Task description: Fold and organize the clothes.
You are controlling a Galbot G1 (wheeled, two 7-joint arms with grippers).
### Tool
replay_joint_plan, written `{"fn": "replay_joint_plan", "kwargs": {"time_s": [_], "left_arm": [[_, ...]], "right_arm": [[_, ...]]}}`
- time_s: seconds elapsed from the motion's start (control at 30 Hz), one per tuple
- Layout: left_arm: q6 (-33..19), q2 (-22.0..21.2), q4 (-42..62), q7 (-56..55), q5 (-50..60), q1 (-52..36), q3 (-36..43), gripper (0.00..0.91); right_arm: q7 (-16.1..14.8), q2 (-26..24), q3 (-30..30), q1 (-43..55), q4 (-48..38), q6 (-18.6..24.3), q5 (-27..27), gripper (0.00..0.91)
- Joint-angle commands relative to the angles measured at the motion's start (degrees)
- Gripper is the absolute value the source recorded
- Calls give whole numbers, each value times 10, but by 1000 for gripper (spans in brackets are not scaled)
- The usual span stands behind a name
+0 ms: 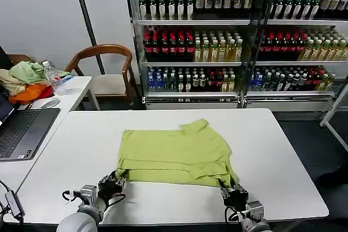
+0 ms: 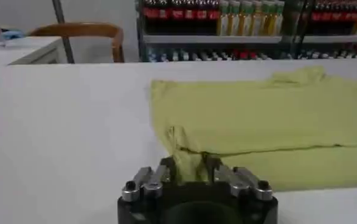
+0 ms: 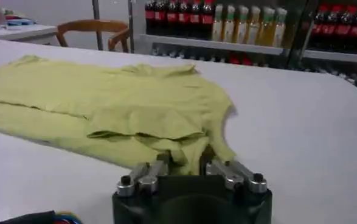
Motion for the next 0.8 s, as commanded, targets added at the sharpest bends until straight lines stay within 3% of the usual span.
{"fn": "replay_joint_plan", "kwargs": {"time_s": [0.03,0.27,0.8], "left_arm": [[45,-2,-19,3,17,18,-3,30],[52,1,-115,16,42,114,-40,30],[28,13,-153,17,56,232,-111,40]], "right_arm": [[-2,-4,3,-10,14,-2,7,0],[-12,-20,24,-92,70,0,-12,0],[-10,-28,52,-198,136,10,-38,0]]}}
